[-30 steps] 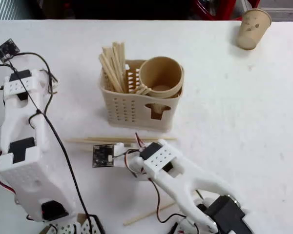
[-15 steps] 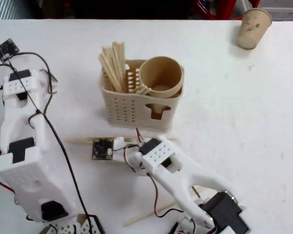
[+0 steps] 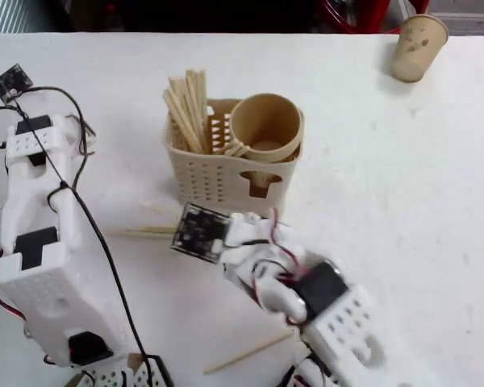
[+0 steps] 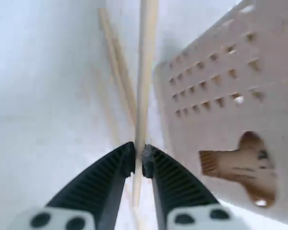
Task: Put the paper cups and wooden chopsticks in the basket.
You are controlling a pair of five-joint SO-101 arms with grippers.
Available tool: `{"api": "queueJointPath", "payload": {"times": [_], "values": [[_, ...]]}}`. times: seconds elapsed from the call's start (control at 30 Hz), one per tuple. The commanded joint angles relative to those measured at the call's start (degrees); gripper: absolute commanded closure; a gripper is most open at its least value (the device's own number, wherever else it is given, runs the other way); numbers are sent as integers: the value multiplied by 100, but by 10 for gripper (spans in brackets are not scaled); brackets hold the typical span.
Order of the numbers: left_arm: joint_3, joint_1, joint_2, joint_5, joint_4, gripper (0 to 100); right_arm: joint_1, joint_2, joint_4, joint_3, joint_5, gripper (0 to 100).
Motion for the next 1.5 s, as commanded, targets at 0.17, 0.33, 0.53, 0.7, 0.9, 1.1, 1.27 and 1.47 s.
{"api": "queueJointPath", "payload": {"times": [0.17,0.33,0.53,0.7,0.9,1.1,1.27,1.47], "values": [[-62,-66,-22,18,-123,831,-48,-312,-936,-2479,-1160,981],[-62,-66,-22,18,-123,831,-66,725,-3714,-2708,-1433,981],[-62,-66,-22,18,-123,831,75,2387,-5121,-2708,-1433,981],[-62,-66,-22,18,-123,831,541,3099,-4822,-2699,-1407,981],[-62,-66,-22,18,-123,831,884,3108,-3978,-2699,-1380,978],[-53,-66,-22,18,-123,831,857,3099,-3204,-2734,-1371,817],[-53,-66,-22,18,-123,831,796,2818,-2958,-2699,-1371,793],[-53,-66,-22,18,-123,831,760,1771,-1675,-2655,-1380,806]]}}
